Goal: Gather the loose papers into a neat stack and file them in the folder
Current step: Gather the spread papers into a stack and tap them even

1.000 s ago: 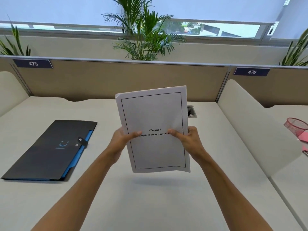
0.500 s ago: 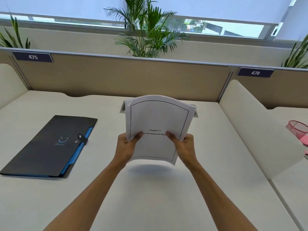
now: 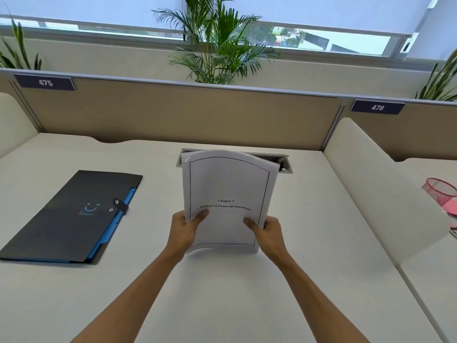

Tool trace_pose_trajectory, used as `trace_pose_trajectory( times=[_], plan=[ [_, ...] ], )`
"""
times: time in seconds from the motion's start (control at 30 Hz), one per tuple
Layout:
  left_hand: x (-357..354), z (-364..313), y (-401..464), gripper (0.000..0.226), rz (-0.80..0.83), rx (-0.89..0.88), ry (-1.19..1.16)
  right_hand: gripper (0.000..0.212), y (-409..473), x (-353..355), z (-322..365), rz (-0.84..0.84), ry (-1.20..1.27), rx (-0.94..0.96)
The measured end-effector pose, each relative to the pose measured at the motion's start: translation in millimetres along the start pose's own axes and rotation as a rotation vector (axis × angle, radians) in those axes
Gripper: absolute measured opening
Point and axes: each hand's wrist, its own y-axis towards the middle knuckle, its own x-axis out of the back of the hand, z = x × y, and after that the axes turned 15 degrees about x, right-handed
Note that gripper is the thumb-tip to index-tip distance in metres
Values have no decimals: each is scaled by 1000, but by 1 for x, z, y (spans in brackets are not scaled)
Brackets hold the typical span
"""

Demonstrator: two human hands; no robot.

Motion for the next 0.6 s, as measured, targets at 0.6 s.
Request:
trace_pose_trajectory(
  times=[0.6],
  plan=[
    [-3,22,16,60,-256,81,80,59,5,-18,-7,-301,-111,-23]
  ],
)
